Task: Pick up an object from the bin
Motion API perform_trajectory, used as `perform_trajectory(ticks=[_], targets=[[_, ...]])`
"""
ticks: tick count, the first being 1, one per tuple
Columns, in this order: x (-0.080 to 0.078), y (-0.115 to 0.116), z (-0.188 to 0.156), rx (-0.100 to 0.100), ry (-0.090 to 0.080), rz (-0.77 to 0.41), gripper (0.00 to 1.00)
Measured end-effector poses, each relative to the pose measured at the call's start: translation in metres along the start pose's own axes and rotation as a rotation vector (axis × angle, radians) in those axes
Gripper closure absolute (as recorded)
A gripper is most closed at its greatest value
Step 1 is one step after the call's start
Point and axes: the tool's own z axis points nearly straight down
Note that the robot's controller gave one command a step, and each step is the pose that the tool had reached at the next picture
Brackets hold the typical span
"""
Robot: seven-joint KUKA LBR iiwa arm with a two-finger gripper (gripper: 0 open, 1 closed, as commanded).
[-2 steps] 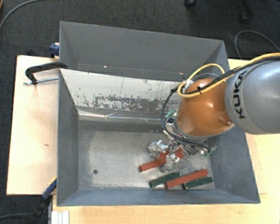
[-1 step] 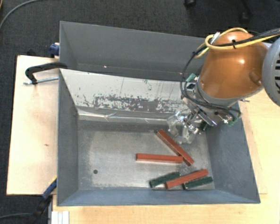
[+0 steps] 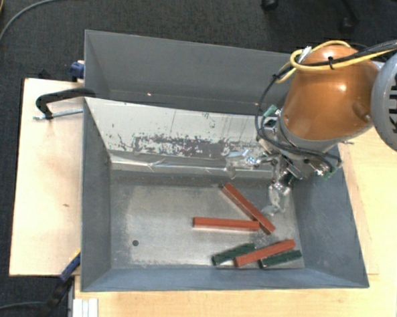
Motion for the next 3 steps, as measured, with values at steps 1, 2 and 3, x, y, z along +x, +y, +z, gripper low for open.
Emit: perform_trajectory(ticks=[1,2,3], targets=[[-0.004,0.029,0.14,-0.008,0.006,-0.176,0.0],[-0.005,0.027,0.136,-0.002,0.002,-0.174,1.0],[-0.004,0.068,0.011,0.002,-0.002,-0.243,1.0]])
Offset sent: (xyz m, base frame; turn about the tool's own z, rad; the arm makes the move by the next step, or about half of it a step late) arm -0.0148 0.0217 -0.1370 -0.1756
